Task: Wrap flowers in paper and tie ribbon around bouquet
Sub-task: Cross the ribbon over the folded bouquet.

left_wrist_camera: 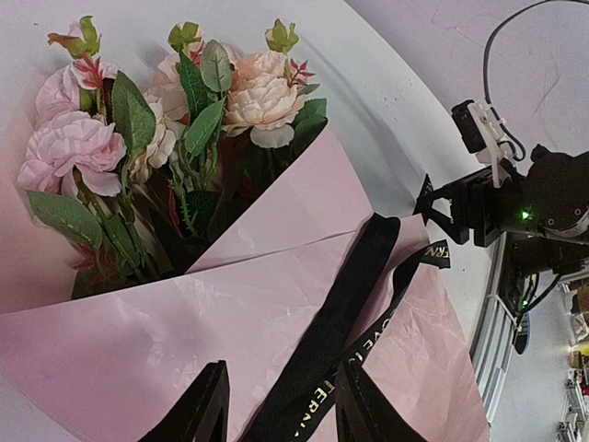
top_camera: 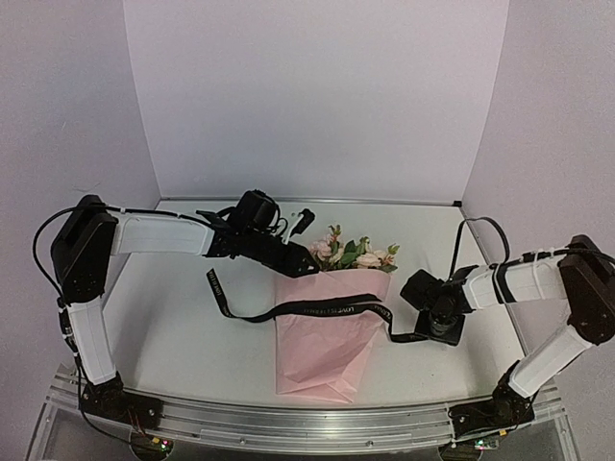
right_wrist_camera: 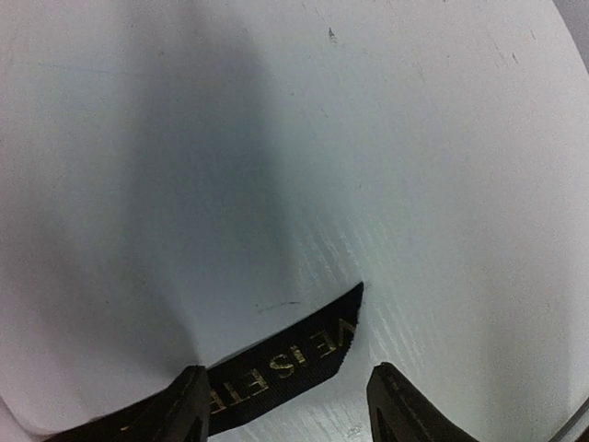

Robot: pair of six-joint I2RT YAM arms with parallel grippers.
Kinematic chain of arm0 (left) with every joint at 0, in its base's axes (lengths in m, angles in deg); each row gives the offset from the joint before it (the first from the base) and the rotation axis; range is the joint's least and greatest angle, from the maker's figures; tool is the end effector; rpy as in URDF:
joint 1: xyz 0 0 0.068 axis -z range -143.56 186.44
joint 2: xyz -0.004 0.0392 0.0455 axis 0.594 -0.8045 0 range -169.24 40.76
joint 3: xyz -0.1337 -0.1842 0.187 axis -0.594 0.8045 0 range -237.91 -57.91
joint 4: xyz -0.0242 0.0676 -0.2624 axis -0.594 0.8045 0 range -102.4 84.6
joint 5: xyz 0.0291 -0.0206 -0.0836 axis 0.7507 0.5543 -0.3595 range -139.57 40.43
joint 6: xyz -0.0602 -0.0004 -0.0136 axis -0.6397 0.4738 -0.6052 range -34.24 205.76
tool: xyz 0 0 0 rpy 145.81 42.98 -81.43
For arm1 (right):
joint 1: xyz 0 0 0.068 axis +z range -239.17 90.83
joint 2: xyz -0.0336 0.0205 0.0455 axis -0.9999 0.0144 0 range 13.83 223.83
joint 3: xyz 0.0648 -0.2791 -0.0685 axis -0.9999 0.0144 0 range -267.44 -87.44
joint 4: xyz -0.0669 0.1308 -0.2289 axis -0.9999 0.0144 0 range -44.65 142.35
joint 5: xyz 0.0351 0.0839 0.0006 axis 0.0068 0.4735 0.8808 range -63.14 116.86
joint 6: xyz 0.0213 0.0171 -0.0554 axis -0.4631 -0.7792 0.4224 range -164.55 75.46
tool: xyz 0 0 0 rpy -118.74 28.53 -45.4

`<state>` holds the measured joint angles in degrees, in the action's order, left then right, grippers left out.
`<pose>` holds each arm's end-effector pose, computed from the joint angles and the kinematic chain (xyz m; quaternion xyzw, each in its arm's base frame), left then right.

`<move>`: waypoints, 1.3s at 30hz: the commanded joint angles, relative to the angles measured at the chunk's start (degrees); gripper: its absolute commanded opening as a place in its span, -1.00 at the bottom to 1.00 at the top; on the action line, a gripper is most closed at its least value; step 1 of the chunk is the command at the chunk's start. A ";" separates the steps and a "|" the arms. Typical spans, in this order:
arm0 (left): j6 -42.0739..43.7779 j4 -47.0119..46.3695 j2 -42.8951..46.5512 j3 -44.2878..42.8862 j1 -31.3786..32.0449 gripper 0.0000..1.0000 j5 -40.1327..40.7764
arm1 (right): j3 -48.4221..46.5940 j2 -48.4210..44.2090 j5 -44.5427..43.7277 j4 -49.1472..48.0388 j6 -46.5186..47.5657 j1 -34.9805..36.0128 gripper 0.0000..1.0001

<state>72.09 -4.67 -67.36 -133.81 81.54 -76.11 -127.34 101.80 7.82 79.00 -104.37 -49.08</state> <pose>0.3005 -0.3310 0.2256 0.3324 0.8226 -0.3833 0.2567 0.1954 0.1446 0.1323 0.1803 0.9671 -0.0516 0.1721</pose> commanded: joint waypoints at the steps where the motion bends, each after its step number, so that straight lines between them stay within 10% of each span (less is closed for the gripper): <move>1: 1.77 1.21 2.34 -1.24 -0.10 -0.18 -0.32 | -0.62 5.23 0.85 -2.48 -0.25 -0.61 -0.17; 5: 2.18 1.80 2.81 -1.83 -0.10 -0.19 -0.15 | -0.21 4.99 0.54 -2.55 0.13 -0.63 -0.93; 7: 2.74 2.30 2.81 -2.56 -0.10 -0.19 -0.43 | -0.15 1.93 -0.69 -1.19 1.39 -0.57 -1.00; 15: 3.77 1.76 2.94 -3.64 -0.07 -0.19 -1.20 | -4.25 -7.85 0.20 4.66 6.30 -0.49 -1.00; 25: 4.68 2.16 4.60 -2.93 -0.10 -0.17 -2.70 | -3.71 -8.90 3.87 -5.40 16.08 5.96 -0.20; 33: 4.64 2.53 5.11 -2.69 -0.10 -0.18 -2.59 | -4.33 -2.84 0.43 -1.63 9.42 2.36 -0.18; 39: 5.64 2.96 4.89 -3.63 0.11 -0.17 -5.97 | -6.23 -2.83 1.73 -1.56 8.93 2.36 -0.55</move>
<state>75.69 -1.80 -65.28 -134.84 81.50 -78.57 -130.90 100.53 10.27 76.55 -94.37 -46.76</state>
